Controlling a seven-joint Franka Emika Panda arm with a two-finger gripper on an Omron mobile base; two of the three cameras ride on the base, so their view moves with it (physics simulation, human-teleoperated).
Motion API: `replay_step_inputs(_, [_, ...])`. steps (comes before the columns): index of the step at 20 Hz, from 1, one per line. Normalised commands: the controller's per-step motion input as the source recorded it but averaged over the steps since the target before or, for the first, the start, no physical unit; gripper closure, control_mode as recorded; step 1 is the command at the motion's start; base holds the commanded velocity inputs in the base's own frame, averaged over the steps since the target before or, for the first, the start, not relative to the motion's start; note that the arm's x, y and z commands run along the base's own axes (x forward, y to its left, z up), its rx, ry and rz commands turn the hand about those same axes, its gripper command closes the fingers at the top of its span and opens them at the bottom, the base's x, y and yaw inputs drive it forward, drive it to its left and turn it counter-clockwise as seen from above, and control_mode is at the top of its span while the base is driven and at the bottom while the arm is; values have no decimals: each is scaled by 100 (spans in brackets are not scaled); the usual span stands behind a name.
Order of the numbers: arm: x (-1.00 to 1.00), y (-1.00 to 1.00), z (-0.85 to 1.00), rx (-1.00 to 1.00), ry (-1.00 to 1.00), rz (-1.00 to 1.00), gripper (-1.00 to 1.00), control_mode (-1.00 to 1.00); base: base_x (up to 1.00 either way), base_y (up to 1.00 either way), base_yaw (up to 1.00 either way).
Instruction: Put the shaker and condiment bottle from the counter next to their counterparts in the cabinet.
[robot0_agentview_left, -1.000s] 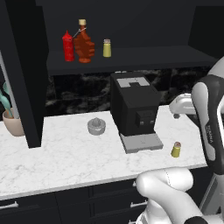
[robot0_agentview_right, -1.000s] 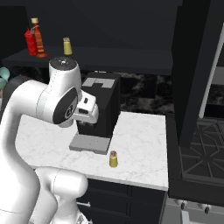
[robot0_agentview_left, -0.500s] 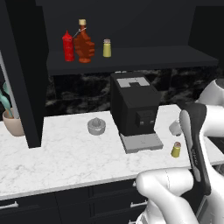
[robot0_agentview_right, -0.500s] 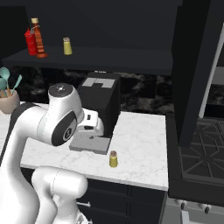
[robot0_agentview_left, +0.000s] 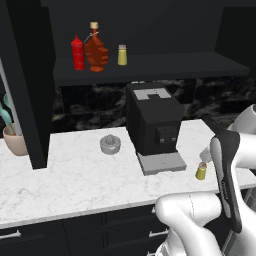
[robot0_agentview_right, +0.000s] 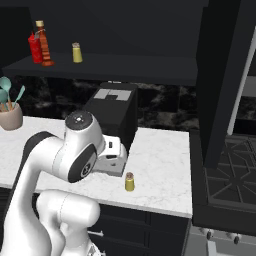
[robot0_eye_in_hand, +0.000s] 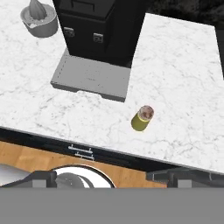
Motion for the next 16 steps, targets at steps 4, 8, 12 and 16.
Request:
replay_step_inputs(4, [22,-26,0,0,0,2,-100,-100,0,0,0])
replay_step_inputs(8, [26,-20,-2,-1,0,2,-100,-100,0,0,0])
replay_step_inputs(12, [21,-17,-14,-3,2,1,-100,-100,0,0,0])
replay_step_inputs(16, [18,-17,-22,-3,4,0,-100,-100,0,0,0])
